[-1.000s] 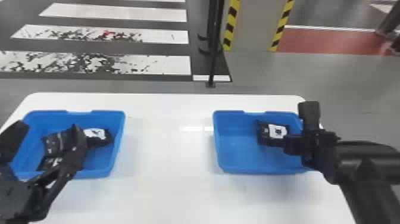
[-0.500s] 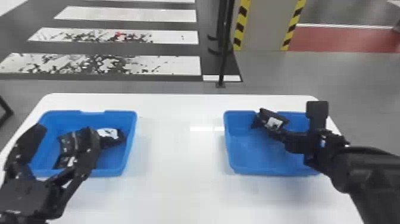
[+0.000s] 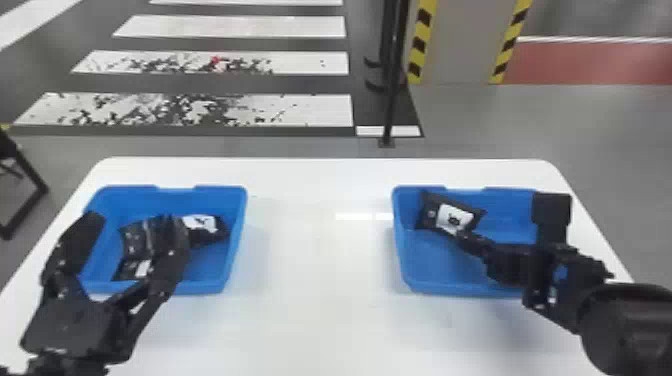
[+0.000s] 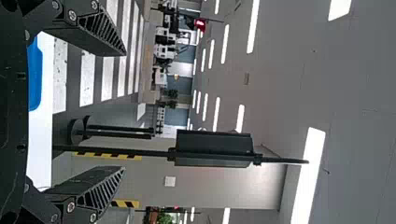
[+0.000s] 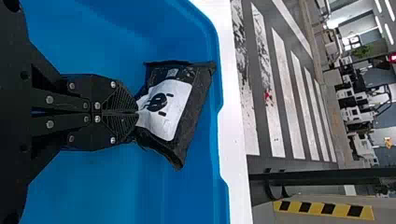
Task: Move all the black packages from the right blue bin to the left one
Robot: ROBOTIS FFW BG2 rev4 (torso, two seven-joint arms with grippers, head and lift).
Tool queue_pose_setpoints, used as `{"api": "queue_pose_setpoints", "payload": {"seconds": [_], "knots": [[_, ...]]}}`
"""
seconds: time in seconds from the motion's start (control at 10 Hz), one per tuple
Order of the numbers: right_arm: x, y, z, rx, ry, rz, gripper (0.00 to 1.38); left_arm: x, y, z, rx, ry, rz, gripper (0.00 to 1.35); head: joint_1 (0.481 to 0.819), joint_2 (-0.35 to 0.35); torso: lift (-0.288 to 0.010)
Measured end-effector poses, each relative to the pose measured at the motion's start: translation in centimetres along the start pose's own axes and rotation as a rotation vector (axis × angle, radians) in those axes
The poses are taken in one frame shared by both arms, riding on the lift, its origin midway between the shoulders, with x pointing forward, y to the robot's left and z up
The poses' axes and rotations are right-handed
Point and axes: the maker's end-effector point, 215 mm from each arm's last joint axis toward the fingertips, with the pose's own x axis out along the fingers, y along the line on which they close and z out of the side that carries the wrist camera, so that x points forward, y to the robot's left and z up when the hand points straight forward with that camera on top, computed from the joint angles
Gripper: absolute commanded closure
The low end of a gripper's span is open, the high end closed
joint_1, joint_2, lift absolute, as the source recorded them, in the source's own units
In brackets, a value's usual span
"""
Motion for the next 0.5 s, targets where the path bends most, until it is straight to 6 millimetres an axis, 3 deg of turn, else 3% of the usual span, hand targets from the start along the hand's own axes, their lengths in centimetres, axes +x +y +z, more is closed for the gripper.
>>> {"api": "queue_pose_setpoints", "payload": {"seconds": [0.1,0.2,0.3,0.4,0.5], "knots": [[-0.5,1.0,0.2,0.008,-0.020,0.031,0.98,0.0,-0.1,0.0,-0.001,-0.002,-0.001,0.18,0.695,0.030,-0.140],[-1.0,1.1,0.9,0.008,-0.053,0.039,0.53,0.1,-0.3,0.0,-0.003,-0.004,-0.005,0.18,0.695,0.030,-0.140],[-1.7,0.7,1.6,0.002,-0.081,0.028,0.18,0.2,-0.4,-0.1,-0.008,-0.005,-0.007,0.18,0.695,0.021,-0.140],[-2.8,0.2,2.0,0.002,-0.106,-0.002,0.06,0.2,-0.4,-0.2,-0.012,-0.005,-0.006,0.18,0.695,0.011,-0.140],[-4.0,0.0,2.6,0.002,-0.130,-0.036,0.11,0.2,-0.3,-0.3,-0.016,-0.005,-0.005,0.18,0.695,0.001,-0.140]]}}
